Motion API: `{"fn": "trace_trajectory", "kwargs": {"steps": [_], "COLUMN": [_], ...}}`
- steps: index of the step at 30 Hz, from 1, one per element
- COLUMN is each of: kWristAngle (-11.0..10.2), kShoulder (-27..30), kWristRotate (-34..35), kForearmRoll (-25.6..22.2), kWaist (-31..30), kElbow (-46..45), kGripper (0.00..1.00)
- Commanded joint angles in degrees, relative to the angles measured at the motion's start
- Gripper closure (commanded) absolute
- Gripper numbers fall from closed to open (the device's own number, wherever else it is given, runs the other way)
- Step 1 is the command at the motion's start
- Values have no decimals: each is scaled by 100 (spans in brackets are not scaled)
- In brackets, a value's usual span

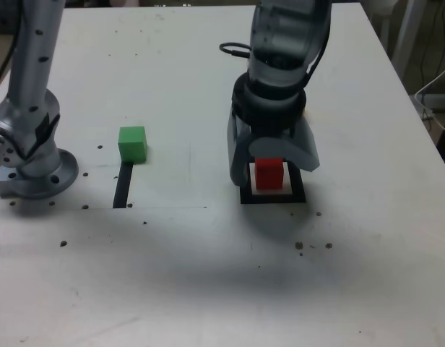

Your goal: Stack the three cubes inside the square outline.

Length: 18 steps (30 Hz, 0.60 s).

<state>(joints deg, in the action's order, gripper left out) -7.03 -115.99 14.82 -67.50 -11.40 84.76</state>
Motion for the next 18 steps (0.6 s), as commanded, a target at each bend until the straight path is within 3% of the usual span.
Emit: {"fn": "trace_trajectory", "kwargs": {"steps": [1,9,18], "kWristAngle": [-7,-73,-34], "kShoulder": [153,567,732], "kWristRotate": [-25,-327,-1043], "kForearmRoll": [-120,-917,-1331], "kWaist": [-11,73,522], "kElbow": [57,422,825], "kGripper": [1,1,1]}}
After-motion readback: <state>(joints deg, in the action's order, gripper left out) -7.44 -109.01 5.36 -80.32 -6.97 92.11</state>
